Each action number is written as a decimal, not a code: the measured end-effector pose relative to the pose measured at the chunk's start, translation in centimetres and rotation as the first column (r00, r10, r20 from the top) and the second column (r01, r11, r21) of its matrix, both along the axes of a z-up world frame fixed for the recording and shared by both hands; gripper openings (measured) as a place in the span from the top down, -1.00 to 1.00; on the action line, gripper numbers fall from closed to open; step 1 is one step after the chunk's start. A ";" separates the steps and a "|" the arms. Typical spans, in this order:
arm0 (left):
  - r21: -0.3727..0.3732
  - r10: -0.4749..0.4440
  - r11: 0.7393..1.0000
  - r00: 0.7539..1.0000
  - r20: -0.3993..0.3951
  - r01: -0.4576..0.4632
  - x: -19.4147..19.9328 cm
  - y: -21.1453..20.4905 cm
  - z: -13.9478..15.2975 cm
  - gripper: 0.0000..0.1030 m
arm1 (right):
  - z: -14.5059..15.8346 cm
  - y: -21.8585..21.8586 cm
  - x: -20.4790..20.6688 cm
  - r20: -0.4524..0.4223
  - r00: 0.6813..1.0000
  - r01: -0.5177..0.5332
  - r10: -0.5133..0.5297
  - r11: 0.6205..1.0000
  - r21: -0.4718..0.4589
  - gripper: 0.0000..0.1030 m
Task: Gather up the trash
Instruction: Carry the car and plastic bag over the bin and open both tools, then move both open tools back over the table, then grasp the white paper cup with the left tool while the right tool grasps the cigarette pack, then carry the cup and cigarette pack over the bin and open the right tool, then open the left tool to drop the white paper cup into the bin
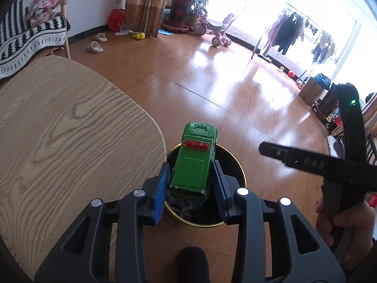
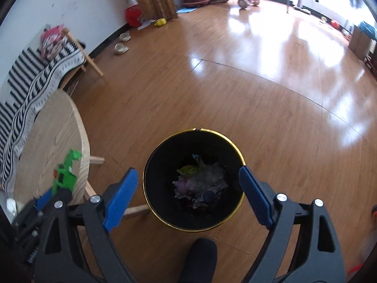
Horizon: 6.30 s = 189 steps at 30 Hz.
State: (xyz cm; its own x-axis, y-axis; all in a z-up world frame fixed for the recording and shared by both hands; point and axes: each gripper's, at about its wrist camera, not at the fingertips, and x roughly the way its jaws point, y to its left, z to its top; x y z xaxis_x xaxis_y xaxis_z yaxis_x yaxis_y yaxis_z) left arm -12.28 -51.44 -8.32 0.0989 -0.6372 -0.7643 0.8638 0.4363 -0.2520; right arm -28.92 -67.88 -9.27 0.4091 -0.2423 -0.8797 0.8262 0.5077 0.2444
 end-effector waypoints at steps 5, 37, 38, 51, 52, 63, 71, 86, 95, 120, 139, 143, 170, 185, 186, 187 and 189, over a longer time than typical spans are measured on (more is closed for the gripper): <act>-0.013 -0.039 0.999 0.998 -0.042 0.039 -0.7 -2.3 -0.9 0.31 | 1.2 -1.1 -2.6 0.052 0.991 0.127 -0.126 0.992 -0.025 -0.64; -0.013 0.509 0.859 0.853 0.116 -0.511 16.0 25.9 6.5 -0.85 | 9.3 19.8 18.9 0.162 0.903 -0.387 0.399 0.917 -0.100 -0.79; -0.011 0.541 0.839 0.833 0.119 -0.544 16.9 28.1 6.6 -0.85 | 9.5 21.4 20.1 0.157 0.890 -0.415 0.427 0.904 -0.106 -0.79; 0.065 0.831 0.539 0.543 0.122 -0.840 24.6 49.9 4.3 -0.85 | 7.4 42.1 31.7 0.072 0.646 -0.752 0.760 0.650 -0.111 -0.79; 0.070 0.840 0.526 0.530 0.113 -0.848 25.1 50.8 4.1 -0.85 | 7.0 43.2 32.1 0.061 0.628 -0.768 0.776 0.631 -0.111 -0.79; 0.131 0.895 0.439 0.445 0.023 -0.889 32.3 51.3 1.2 -0.85 | 3.6 52.9 33.3 -0.040 0.416 -0.906 0.909 0.410 -0.102 -0.79; 0.162 0.914 0.397 0.405 0.020 -0.903 35.8 51.4 -0.6 -0.78 | 3.3 56.1 33.1 -0.047 0.277 -0.955 0.960 0.270 -0.121 -0.79; 0.119 0.914 0.393 0.401 0.055 -0.912 30.3 57.4 4.1 -0.25 | 0.8 63.6 35.7 -0.113 0.054 -0.980 0.992 0.031 -0.197 -0.87; 0.087 0.946 0.321 0.323 0.016 -0.943 25.0 61.7 5.7 -0.26 | 1.2 66.4 37.8 -0.083 0.033 -0.973 0.996 0.013 -0.229 -0.34; 0.064 0.656 0.743 0.744 0.130 -0.666 18.2 36.3 6.7 -0.26 | 7.6 34.2 27.0 -0.017 0.642 -0.740 0.766 0.614 -0.274 -0.14; 0.035 0.231 0.971 0.962 0.146 -0.238 5.4 13.2 3.9 -0.26 | 3.9 9.0 6.4 0.012 0.925 -0.370 0.380 0.906 -0.208 -0.15; 0.034 0.146 0.988 0.979 0.141 -0.152 2.4 10.0 2.9 -0.26 | 2.5 5.6 3.1 -0.008 0.960 -0.277 0.279 0.950 -0.143 -0.15; 0.066 0.041 0.997 0.994 0.101 -0.048 -0.7 3.8 0.3 -0.27 | 1.6 1.8 2.6 -0.019 0.990 -0.144 0.143 0.987 -0.072 -0.65; 0.083 -0.002 0.997 0.998 0.058 -0.003 -1.5 0.8 -1.6 -0.28 | 3.0 0.7 0.4 0.014 1.000 -0.024 0.025 0.994 -0.107 -0.74; 0.080 -0.006 0.997 0.999 0.052 0.002 -1.5 0.5 -1.7 -0.29 | 3.1 0.7 0.3 0.017 1.000 -0.015 0.017 0.994 -0.109 -0.74; 0.075 -0.015 0.997 0.999 0.043 0.012 -1.7 0.0 -1.9 -0.29 | 3.2 0.6 0.1 0.020 1.000 -0.002 0.004 0.994 -0.113 -0.74; 0.068 -0.024 0.997 0.999 0.035 0.022 -2.0 -0.9 -2.1 -0.30 | 3.3 0.4 -0.4 0.025 1.000 0.017 -0.014 0.993 -0.113 -0.76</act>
